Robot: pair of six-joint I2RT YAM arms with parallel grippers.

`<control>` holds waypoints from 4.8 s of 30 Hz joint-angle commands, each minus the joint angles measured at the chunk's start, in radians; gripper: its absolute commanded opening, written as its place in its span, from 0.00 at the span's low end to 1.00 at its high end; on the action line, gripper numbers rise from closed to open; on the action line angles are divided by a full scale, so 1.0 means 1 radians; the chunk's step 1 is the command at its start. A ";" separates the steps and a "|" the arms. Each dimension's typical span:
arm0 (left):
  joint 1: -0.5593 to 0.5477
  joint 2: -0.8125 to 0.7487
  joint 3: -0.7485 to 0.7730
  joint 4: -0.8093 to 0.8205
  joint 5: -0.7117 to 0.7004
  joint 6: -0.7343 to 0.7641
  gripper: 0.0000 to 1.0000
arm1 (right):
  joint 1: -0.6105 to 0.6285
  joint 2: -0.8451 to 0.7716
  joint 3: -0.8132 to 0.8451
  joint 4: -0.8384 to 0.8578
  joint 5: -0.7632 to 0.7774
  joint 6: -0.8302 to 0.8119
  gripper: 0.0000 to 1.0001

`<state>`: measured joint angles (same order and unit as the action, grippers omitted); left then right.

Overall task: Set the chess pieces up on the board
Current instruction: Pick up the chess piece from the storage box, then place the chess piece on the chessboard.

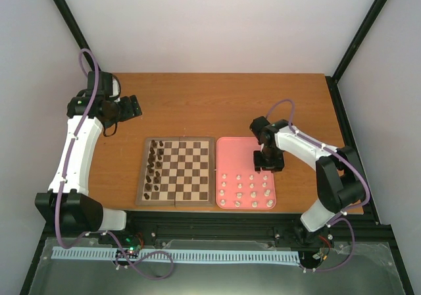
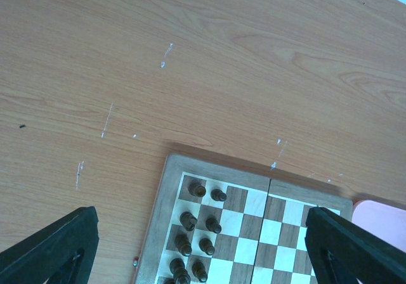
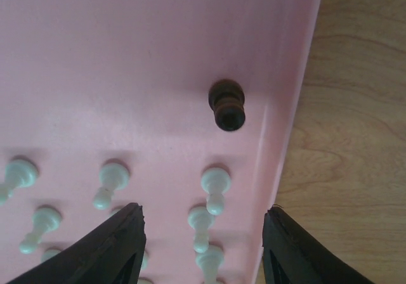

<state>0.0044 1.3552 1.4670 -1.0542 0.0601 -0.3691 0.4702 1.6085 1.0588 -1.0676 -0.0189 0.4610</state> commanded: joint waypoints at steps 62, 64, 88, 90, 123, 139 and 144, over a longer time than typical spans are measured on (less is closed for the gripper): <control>-0.002 -0.001 0.023 0.008 -0.010 0.002 1.00 | 0.711 0.467 0.858 -0.092 0.041 -0.038 0.03; -0.002 -0.002 0.023 0.009 -0.011 0.001 1.00 | 0.742 0.543 0.975 -0.120 0.007 -0.072 0.03; -0.002 0.001 0.034 0.011 0.005 -0.001 1.00 | 0.822 0.854 1.355 -0.232 -0.176 -0.183 0.03; -0.003 -0.002 0.032 0.012 0.006 -0.002 1.00 | 0.821 0.863 1.369 -0.231 -0.178 -0.188 0.03; -0.003 -0.007 0.024 0.012 0.011 -0.001 1.00 | 0.820 0.938 1.437 -0.241 -0.161 -0.200 0.06; -0.002 -0.008 0.026 0.011 0.009 0.002 1.00 | 0.820 0.946 1.446 -0.241 -0.155 -0.206 0.10; -0.003 -0.011 0.025 0.011 0.007 0.002 1.00 | 0.820 0.944 1.446 -0.241 -0.152 -0.209 0.13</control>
<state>0.0044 1.3548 1.4670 -1.0542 0.0639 -0.3691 1.2808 2.5423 2.4680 -1.2942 -0.1894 0.2573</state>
